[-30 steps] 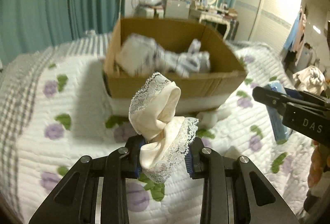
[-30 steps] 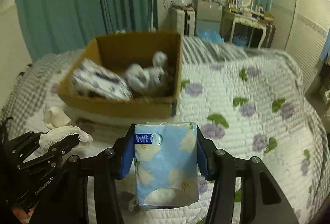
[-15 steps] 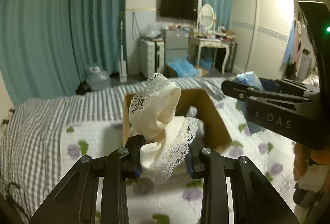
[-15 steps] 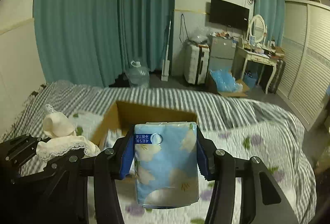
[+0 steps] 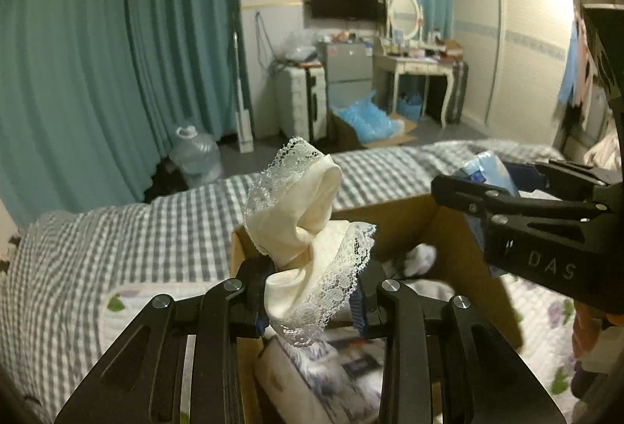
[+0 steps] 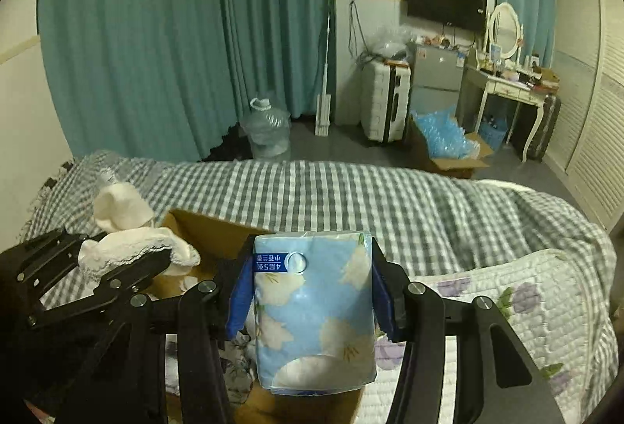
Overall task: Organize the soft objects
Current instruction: 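Lower blue pack into box and open right gripper while left gripper releases lace fabric there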
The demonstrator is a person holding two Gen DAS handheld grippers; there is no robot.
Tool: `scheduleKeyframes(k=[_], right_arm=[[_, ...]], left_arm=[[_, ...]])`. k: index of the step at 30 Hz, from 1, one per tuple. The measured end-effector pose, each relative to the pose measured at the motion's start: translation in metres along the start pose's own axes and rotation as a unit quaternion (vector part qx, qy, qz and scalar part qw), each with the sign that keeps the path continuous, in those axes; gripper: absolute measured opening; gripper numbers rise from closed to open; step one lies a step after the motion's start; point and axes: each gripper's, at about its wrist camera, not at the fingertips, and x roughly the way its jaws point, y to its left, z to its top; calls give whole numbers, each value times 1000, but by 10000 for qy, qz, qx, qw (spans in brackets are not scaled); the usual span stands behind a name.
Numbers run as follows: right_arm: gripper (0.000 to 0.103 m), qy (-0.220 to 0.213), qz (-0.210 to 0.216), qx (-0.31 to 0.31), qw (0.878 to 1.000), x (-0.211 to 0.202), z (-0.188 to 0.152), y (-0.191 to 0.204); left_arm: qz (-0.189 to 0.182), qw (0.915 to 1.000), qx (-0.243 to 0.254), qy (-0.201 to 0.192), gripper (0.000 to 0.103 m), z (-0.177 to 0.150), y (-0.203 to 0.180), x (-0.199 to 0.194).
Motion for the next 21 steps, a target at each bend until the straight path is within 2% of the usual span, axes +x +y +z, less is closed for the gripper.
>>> scheduleKeyframes(k=[3, 4, 6, 7, 8, 10, 12, 18, 21], right_arm=[[52, 90, 117, 76, 9999, 11, -10, -6], [52, 84, 92, 90, 9999, 12, -13, -7], [54, 65, 38, 140, 9999, 13, -16, -9], [64, 27, 33, 193, 9998, 11, -16, -10], [80, -7, 26, 242, 9997, 8, -15, -12], [84, -132, -4, 346, 9993, -4, -12, -13], [85, -164, -29, 374, 9992, -17, -8, -14], [89, -467, -435, 205, 9978, -80, 12, -5], [91, -664, -528, 183, 9962, -121, 19, 5]], left_arm=[[43, 9998, 158, 75, 31, -4, -4, 15], [40, 9998, 181, 96, 35, -7, -4, 19], [11, 9998, 193, 113, 36, -10, -4, 21], [7, 9996, 230, 133, 37, -12, -5, 22], [30, 9996, 254, 143, 42, -12, -5, 22], [104, 9995, 245, 169, 70, -12, -7, 19], [168, 9995, 189, 164, 77, -10, -9, 14], [452, 9984, -25, -330, 79, 3, 3, -30], [432, 9978, -148, -485, 80, 11, 15, -63]])
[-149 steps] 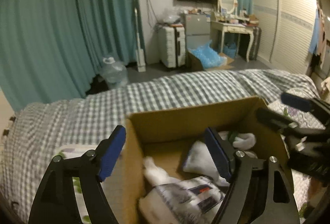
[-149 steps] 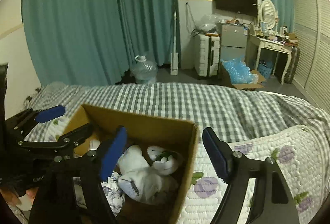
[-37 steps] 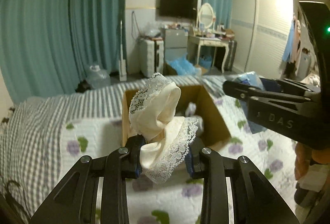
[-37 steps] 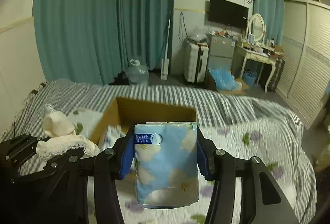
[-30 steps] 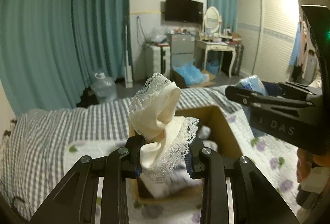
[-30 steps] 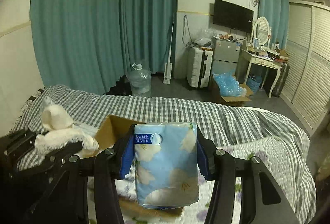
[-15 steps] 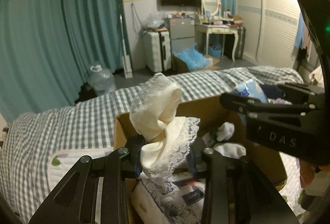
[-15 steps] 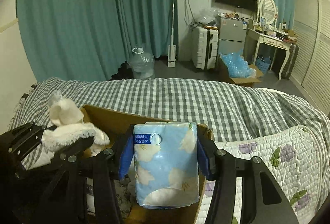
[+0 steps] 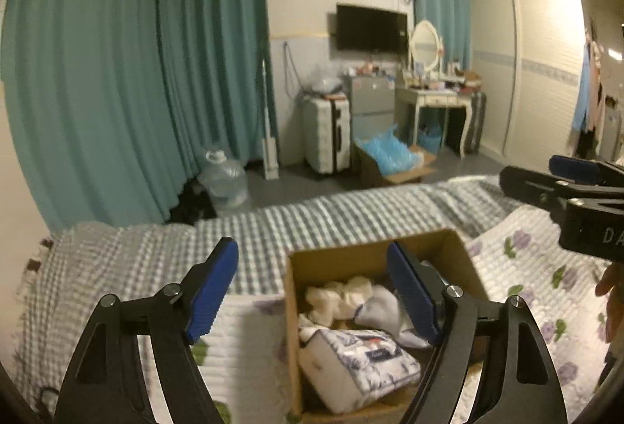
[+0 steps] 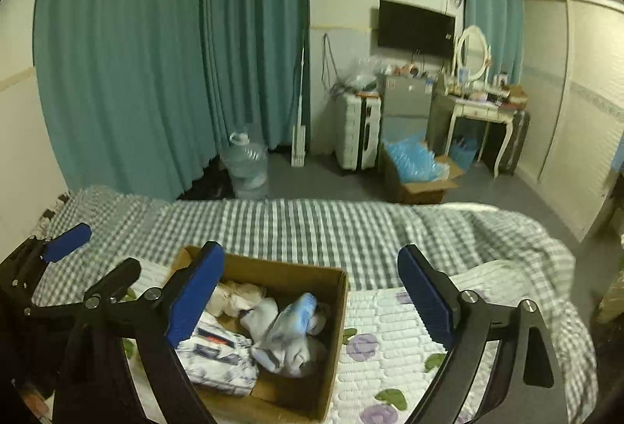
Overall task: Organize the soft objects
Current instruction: 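Grasp small lace-wrapped item with right gripper while left gripper grasps white plastic pipe fitting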
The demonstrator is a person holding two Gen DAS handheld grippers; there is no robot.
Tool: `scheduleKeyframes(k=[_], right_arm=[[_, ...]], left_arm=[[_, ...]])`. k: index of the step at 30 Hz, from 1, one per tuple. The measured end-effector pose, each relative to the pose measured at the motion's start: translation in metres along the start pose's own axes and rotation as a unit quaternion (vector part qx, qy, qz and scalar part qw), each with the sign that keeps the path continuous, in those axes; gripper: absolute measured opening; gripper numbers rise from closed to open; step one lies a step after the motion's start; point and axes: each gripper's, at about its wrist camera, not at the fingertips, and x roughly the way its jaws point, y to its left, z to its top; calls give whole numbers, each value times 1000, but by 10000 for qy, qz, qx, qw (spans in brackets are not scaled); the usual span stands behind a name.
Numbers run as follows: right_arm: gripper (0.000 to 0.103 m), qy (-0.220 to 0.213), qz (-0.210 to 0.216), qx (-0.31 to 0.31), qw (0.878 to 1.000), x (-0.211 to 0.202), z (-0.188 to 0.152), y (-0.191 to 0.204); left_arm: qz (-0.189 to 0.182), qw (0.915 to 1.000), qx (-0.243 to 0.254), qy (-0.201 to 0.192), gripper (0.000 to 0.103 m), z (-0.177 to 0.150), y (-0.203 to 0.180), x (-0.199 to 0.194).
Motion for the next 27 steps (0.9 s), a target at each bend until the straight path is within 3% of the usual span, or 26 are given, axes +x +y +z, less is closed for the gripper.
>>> scheduleKeyframes(k=[6, 12, 17, 24, 27], right_arm=[[93, -165, -250, -251, 9992, -72, -3, 25], [93, 113, -425, -247, 9987, -107, -61, 37], [93, 732, -318, -96, 9968, -93, -131, 37], [91, 1709, -179, -272, 9848, -42, -226, 46], [76, 1957, 9, -191, 9805, -20, -244, 44]], left_arm=[[24, 9990, -46, -437, 86, 8, 24, -70], [-60, 9980, -403, -489, 91, -8, 54, -122], [-38, 9991, -316, -286, 91, -46, 50, -137], [-176, 9961, -680, 531, 91, -120, 33, -111], [-117, 9940, -728, 806, 91, -152, 25, -98]])
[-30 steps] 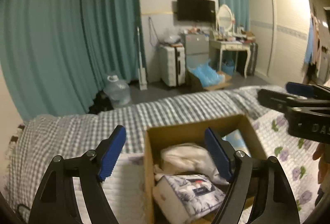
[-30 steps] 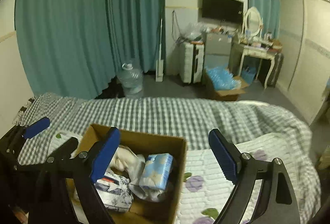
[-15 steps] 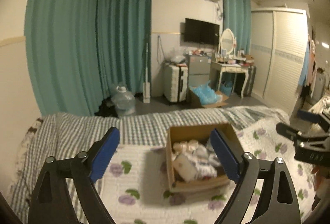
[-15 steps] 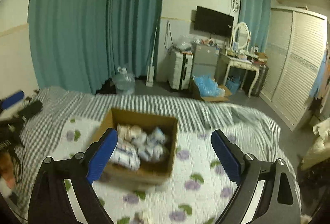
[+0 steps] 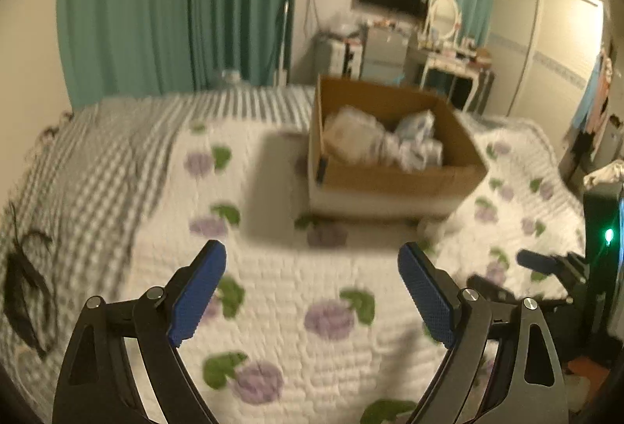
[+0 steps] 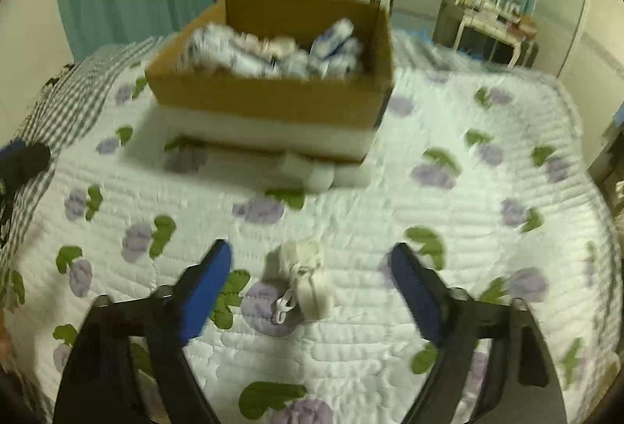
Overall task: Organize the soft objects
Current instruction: 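Grasp small lace-wrapped item with right gripper while left gripper grasps white plastic pipe fitting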
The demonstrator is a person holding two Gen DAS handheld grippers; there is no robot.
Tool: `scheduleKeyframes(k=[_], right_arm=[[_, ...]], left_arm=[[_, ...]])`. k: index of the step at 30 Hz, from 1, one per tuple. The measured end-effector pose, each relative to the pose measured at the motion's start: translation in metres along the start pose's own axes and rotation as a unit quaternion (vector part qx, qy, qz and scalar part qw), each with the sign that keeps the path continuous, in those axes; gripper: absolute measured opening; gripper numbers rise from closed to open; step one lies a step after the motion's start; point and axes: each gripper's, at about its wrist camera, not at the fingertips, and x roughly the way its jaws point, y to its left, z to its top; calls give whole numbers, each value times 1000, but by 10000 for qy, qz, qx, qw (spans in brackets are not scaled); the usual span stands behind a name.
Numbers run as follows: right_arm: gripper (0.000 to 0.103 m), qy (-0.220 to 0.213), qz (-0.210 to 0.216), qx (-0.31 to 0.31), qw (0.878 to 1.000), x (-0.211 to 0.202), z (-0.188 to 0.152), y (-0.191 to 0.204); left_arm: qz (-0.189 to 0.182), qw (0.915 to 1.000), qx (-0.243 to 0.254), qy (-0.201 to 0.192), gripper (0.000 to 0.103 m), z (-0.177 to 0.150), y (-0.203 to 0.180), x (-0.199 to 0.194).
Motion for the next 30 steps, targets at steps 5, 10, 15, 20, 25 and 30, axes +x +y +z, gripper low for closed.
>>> scheduleKeyframes(k=[5, 10, 15, 20, 25, 30], right_arm=[[54, 414, 420, 73, 9982, 33, -12, 1], [27, 597, 691, 34, 9958, 47, -12, -7], [25, 294, 689, -15, 9972, 30, 8, -31], [25, -30, 327, -67, 9994, 21, 45, -76], [25, -94, 232, 37, 9997, 36, 60, -109], [25, 136, 220, -204, 9995, 65, 61, -120]], left_arm=[[74, 9989, 11, 460, 91, -33, -5, 26], [188, 9980, 154, 586, 91, -38, -17, 39], [177, 9975, 267, 632, 91, -35, -35, 54], [-70, 9964, 202, 823, 91, -28, -66, 77], [-180, 9949, 338, 936, 89, -24, -103, 110], [-404, 9932, 299, 1046, 89, -20, -130, 146]])
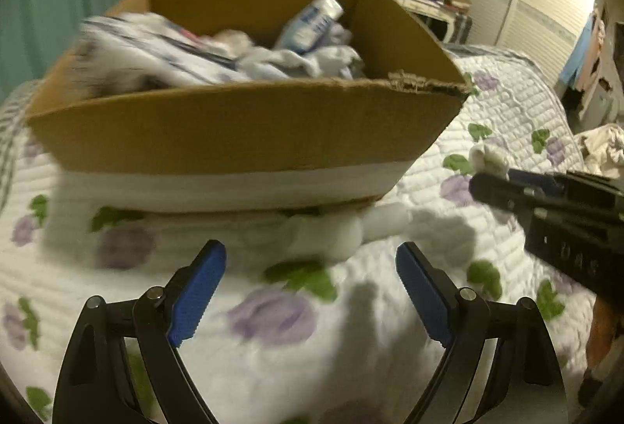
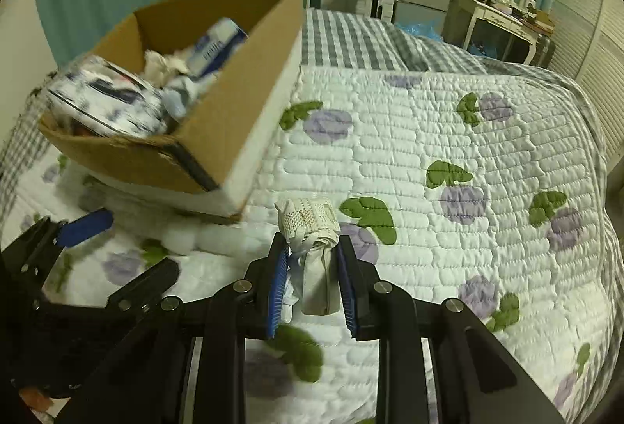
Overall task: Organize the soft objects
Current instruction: 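Grasp small lace-wrapped item with right gripper while left gripper grasps white plastic pipe fitting, then carry lace item into box and open right gripper while left gripper drops pipe fitting in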
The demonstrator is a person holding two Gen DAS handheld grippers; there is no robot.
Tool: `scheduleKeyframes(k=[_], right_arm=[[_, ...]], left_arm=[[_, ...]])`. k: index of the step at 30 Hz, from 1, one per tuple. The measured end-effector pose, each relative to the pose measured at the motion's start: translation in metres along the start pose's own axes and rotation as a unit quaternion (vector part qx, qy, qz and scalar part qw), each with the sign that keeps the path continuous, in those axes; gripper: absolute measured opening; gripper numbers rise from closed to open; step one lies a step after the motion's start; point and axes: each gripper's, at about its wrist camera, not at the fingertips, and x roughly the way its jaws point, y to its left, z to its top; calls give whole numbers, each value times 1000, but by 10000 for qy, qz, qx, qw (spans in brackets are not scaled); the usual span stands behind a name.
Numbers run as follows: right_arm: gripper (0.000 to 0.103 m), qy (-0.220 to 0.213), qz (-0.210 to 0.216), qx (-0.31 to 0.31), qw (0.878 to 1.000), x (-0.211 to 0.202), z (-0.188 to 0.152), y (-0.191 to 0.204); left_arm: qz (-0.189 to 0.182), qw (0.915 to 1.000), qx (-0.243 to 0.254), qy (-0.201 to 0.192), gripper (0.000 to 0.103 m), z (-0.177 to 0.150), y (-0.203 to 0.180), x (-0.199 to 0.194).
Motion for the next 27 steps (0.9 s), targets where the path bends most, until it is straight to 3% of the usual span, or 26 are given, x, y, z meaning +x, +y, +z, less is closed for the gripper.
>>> scheduleKeyframes(k=[2, 3, 4, 5, 7, 9, 10, 19, 27], right_arm=[[25, 19, 25, -6, 10000, 5, 0, -4], [25, 24, 69, 39, 10000, 7, 0, -7], [25, 17, 112, 64, 9999, 8, -1, -9], [25, 15, 149, 82, 9999, 9, -2, -9], [25, 31, 143, 69, 9999, 11, -5, -9], [25, 48, 157, 69, 9998, 12, -8, -7], [25, 48, 145, 66, 9999, 13, -8, -7], [25, -193, 142, 275, 9993, -8, -17, -3], [25, -389, 154, 214, 9989, -46, -33, 19]], left_arm=[[-50, 10000, -30, 78, 89, 5, -7, 15], [-48, 9999, -57, 112, 81, 6, -8, 20], [-46, 9998, -118, 139, 67, 7, -9, 26], [-64, 9997, -184, 139, 60, 8, -8, 29], [-126, 9992, -331, 181, 36, 9, -6, 35], [-311, 9984, -389, 263, 33, 8, -5, 39], [-429, 9980, -369, 267, 26, 8, -6, 39], [-389, 9986, -312, 145, 23, -9, 3, 4], [-191, 9994, -63, -274, 23, -16, 10, -59]])
